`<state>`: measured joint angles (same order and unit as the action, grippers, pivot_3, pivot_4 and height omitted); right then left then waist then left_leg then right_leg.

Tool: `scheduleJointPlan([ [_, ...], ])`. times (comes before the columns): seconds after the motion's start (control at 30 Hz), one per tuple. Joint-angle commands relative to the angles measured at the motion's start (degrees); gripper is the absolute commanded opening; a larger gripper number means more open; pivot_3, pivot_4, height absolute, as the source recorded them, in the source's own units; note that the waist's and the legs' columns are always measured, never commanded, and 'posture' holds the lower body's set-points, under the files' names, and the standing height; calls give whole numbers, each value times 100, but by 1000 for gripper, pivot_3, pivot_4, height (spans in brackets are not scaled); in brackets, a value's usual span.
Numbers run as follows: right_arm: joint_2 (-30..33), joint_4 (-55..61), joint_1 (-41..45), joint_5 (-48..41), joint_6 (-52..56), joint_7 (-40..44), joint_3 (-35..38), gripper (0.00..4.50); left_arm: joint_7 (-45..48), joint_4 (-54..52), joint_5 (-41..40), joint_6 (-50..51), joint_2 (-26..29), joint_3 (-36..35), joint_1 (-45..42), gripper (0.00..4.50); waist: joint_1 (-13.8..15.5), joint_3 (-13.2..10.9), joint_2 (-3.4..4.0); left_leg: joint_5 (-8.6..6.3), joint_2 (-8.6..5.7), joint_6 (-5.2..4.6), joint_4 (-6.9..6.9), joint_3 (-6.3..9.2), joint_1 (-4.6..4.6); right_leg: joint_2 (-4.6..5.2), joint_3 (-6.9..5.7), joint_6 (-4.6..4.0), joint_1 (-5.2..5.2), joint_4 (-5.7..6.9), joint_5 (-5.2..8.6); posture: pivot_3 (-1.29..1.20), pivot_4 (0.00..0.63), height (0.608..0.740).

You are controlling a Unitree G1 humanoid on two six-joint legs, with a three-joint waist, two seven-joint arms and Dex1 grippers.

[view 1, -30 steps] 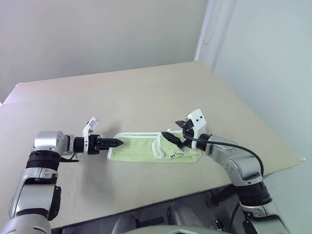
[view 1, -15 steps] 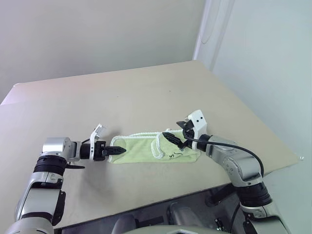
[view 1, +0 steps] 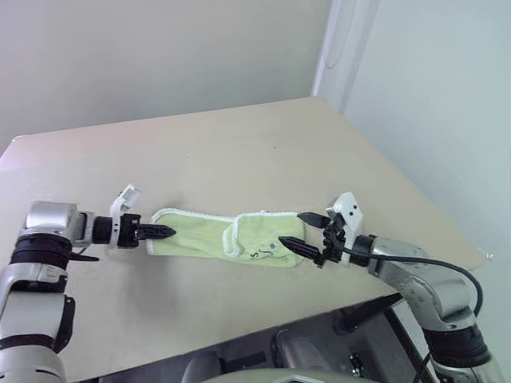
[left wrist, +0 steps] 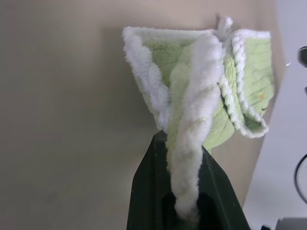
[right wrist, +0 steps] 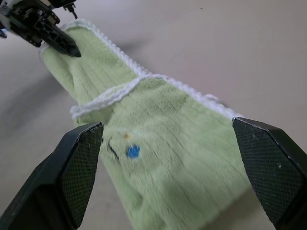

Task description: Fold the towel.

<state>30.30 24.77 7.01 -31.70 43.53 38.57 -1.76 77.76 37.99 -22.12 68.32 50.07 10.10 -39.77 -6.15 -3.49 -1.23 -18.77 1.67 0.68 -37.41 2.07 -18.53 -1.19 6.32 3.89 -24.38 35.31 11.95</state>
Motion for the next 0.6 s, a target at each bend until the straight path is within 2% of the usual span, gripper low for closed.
scheduleJointPlan([
  [0.03, 21, 162, 35, -34, -34, -20, 48, 4500, 181, 165, 150, 133, 134, 215, -493, 19, 13, -7, -11, 0, 0, 0, 1, 0, 0, 0, 0, 0, 0, 0, 0, 0, 0, 740],
  [0.23, -141, 146, 94, -83, 90, -217, -25, 4500, 345, -425, -220, 782, -158, 364, -1229, 19, 57, -20, -33, 0, 0, 0, 2, 0, -14, 1, 0, 0, -5, -11, 1, 0, 0, 740],
  [0.43, -152, 341, 0, -180, 382, -443, -1, 4500, 547, -1226, -402, 1091, -325, 1113, -1524, 19, 32, -21, -31, 0, -1, -1, 16, -4, -18, 2, 4, 14, -12, -10, 9, 0, 0, 740],
  [0.6, -194, 493, -88, -288, 494, -645, 160, 4500, 814, -1257, -540, 1078, -549, 1546, -1860, 19, 58, -22, -31, 0, 0, -1, 16, 0, -27, -3, 2, 8, -28, 4, 13, 0, 0, 740],
])
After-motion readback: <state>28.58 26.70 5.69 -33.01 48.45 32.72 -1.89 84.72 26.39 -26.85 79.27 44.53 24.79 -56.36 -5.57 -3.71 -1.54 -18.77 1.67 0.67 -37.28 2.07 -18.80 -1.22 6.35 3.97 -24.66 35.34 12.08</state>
